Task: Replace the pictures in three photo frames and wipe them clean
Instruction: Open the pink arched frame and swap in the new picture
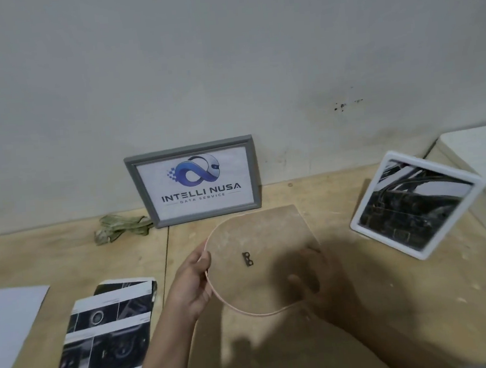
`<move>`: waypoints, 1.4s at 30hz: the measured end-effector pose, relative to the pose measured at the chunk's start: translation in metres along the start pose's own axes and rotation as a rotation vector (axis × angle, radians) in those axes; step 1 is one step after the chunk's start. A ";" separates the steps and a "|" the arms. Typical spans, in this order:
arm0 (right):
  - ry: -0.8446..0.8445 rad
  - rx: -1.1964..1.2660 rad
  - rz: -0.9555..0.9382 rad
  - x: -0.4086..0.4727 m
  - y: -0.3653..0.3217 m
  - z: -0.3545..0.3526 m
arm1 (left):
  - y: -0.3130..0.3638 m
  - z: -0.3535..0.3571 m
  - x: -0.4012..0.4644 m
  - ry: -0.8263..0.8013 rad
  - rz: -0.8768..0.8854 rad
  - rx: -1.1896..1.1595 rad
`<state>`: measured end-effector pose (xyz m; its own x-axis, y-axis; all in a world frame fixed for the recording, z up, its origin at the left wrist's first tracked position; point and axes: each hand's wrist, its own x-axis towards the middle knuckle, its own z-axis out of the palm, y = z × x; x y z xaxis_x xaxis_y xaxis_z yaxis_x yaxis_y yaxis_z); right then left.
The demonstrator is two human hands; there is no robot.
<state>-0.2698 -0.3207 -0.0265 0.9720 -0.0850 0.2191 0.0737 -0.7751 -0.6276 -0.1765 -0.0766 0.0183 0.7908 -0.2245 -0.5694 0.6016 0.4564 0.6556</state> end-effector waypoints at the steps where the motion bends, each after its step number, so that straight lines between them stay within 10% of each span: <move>1: -0.014 0.019 0.144 0.002 0.002 0.004 | 0.000 -0.007 -0.002 0.003 -0.005 0.004; 5: -0.077 0.219 0.520 0.006 0.004 0.020 | -0.009 -0.031 -0.006 -0.015 0.003 0.007; 18: -0.082 0.252 0.579 -0.008 -0.013 0.045 | -0.036 -0.052 -0.002 0.002 -0.024 -0.351; 29: -0.100 0.180 0.589 -0.014 -0.014 0.063 | -0.047 -0.056 0.006 0.428 0.315 0.324; 42: -0.136 0.196 0.531 -0.022 -0.033 0.081 | -0.055 -0.079 -0.003 0.721 0.400 0.601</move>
<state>-0.2757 -0.2421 -0.0714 0.9059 -0.3393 -0.2532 -0.4045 -0.5170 -0.7544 -0.2208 -0.0329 -0.0558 0.8097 0.5120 -0.2867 0.4219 -0.1683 0.8909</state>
